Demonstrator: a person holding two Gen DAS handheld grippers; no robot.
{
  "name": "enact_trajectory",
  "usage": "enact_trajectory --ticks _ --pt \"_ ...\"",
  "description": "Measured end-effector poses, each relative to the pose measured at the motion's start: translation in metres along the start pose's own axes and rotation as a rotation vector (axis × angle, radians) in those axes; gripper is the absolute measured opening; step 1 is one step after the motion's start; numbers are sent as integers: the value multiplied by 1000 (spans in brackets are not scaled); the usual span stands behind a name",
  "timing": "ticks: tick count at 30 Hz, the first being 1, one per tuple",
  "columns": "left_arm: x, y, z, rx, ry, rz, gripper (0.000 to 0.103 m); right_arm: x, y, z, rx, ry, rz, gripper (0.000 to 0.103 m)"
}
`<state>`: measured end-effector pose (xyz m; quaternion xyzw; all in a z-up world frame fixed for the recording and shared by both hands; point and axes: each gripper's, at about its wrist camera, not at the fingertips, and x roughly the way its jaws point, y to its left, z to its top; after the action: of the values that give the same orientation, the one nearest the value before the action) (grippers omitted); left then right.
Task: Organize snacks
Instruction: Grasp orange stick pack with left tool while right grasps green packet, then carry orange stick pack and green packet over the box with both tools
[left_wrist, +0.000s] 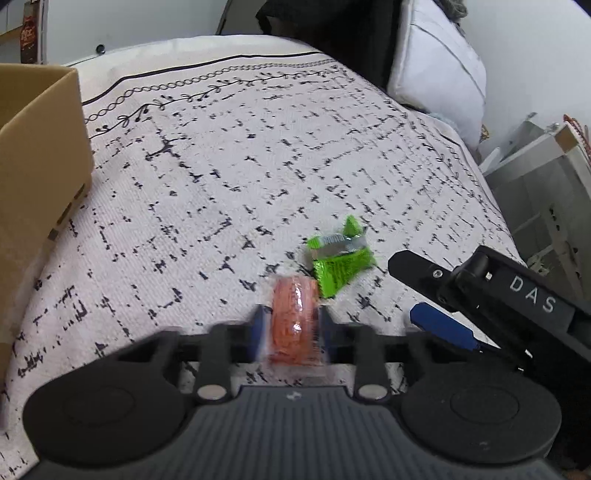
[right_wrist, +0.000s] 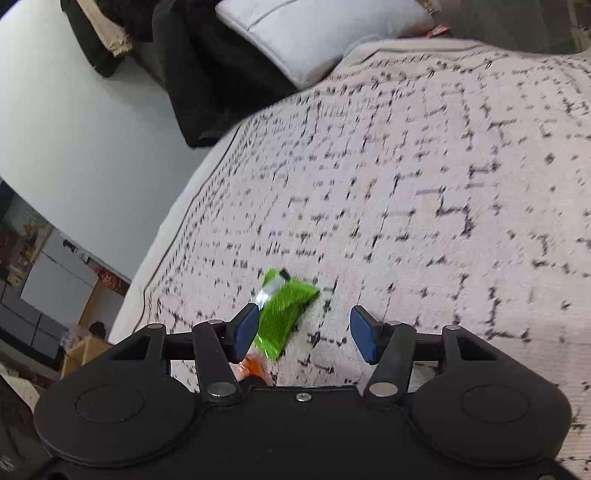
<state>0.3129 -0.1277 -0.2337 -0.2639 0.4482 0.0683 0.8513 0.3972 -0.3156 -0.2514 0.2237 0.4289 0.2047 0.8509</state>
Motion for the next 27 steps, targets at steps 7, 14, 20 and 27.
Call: enact_trajectory --ticks 7,14,20,27 --pt "-10 19 9 -49 -22 62 19 16 15 3 -46 29 33 54" --pt "-36 36 21 -71 -66 82 20 32 29 8 -94 40 2 48" --pt "-57 42 27 -72 -101 52 20 29 28 9 -90 40 -47 29" --pt "-86 43 35 -53 -146 22 19 12 45 6 -126 18 -21 28"
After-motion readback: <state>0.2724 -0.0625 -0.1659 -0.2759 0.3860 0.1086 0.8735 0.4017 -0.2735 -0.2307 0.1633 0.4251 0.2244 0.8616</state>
